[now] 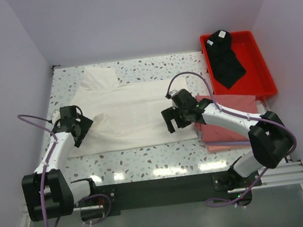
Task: Fold and stack the t-shirts
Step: Fold the tshirt
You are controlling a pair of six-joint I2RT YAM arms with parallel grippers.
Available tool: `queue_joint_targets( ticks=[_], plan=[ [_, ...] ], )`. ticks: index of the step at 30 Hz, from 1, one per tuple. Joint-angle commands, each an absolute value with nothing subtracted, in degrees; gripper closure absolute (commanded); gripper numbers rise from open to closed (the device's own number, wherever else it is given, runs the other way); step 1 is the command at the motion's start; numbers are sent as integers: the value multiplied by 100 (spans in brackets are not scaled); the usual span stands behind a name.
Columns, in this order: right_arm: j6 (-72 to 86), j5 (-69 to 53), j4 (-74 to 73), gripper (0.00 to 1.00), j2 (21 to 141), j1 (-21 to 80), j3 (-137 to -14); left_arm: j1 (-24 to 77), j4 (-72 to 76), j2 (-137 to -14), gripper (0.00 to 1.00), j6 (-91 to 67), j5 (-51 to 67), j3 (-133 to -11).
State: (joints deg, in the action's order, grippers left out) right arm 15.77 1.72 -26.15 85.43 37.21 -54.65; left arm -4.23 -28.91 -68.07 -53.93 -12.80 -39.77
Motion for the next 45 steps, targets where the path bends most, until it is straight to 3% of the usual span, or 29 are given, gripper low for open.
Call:
queue_joint_targets(
  ticks=[1, 14, 21, 26, 29, 45],
  plan=[
    [1441, 35, -2575, 1, 8429, 3718, -5546, -562, -2479, -7091, 14, -5317, -1222, -4175],
    [1398, 97, -2628, 1, 8499, 3700, -5607, -1019, -1881, -7558, 40, -5212, -967, -4210],
    [1389, 97, -2663, 1, 8534, 3709, -5634, -1055, -1661, -7629, 73, -5212, -571, -4245],
    [1380, 105, -2663, 1, 8543, 3709, -5643, -1055, -1714, -7453, 86, -5133, -598, -4333],
    [1380, 105, -2672, 1, 8552, 3709, -5660, -1063, -1758, -7514, 100, -5098, -685, -4464],
    [1345, 273, -2777, 1, 8648, 3700, -5757, -1063, -1397, -8866, 100, -4807, -378, -5773]
  ],
)
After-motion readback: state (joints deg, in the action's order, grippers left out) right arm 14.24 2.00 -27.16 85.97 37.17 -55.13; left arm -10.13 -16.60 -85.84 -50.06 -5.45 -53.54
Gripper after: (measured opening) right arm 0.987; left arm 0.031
